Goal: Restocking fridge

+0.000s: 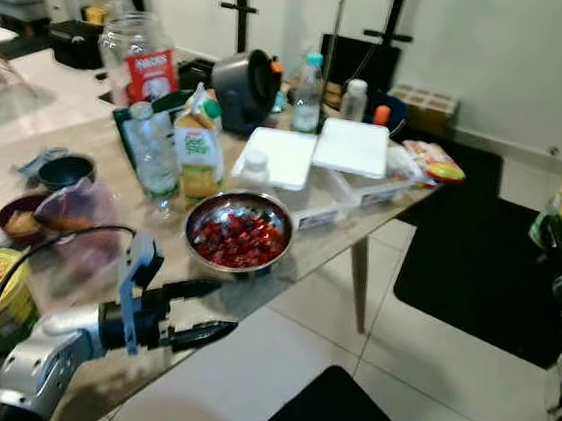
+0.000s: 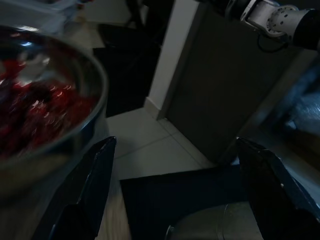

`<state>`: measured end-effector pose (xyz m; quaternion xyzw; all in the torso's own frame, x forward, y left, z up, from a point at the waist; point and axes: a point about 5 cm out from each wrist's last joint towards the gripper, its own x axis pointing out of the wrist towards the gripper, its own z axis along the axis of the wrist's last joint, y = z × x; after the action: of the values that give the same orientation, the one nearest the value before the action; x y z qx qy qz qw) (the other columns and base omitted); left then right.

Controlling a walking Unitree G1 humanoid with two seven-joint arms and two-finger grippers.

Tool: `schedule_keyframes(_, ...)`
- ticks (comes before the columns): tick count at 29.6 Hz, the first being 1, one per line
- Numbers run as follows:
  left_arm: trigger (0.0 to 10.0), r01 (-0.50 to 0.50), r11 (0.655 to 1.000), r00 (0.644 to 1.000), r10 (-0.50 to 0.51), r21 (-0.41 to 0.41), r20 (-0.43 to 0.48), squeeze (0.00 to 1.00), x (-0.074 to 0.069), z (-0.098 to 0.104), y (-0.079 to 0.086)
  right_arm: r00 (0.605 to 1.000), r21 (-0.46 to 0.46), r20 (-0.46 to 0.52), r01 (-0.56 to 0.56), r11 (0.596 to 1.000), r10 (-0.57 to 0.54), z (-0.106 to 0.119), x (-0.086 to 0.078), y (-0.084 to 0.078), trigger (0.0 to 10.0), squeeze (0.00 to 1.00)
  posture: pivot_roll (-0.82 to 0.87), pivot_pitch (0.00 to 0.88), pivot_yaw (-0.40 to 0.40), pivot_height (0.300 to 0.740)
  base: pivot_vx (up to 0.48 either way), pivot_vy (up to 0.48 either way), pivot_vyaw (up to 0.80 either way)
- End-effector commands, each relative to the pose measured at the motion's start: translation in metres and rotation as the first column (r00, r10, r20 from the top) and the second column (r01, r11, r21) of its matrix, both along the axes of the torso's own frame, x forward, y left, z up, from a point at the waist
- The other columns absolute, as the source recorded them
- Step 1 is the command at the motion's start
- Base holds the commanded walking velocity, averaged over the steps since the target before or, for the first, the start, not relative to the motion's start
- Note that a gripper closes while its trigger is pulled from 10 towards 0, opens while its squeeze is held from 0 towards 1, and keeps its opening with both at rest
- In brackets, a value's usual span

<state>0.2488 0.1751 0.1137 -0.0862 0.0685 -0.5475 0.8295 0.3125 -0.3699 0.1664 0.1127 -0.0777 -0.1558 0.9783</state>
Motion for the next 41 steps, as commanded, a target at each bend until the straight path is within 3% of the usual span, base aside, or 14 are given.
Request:
schedule_keyframes(1,10.0,0.013,1.0,1.0,-0.012,-0.011,0.024,0.0,0.004,0.006,-0.009,1.0,-0.005,-0.003,0.009,1.0,-0.009,-0.001,-0.001,-0.002,10.0,0.0,0.0,0.001,0.06,0.74,0.0,0.0,-0.8)
schedule_keyframes(9,10.0,0.013,0.999,1.0,-0.012,-0.043,0.012,0.0,0.01,0.01,-0.021,1.0,-0.004,-0.005,0.004,1.0,-0.004,-0.003,0.0,0.0,10.0,0.0,0.0,0.0,0.059,0.74,0.0,0.0,-0.8)
schedule_keyframes(17,10.0,0.002,0.998,0.998,0.002,-0.065,0.06,0.0,0.014,0.015,-0.033,1.0,-0.005,-0.005,0.0,1.0,0.0,-0.003,0.001,0.0,10.0,0.0,-0.01,0.0,0.06,0.74,0.0,0.0,-0.8)
schedule_keyframes(41,10.0,0.01,0.997,0.997,-0.003,-0.073,0.082,0.0,0.016,0.014,-0.058,1.0,0.006,-0.021,0.017,1.0,-0.017,-0.009,-0.001,-0.001,10.0,0.0,-0.01,0.0,0.058,0.74,0.0,0.0,-0.8)
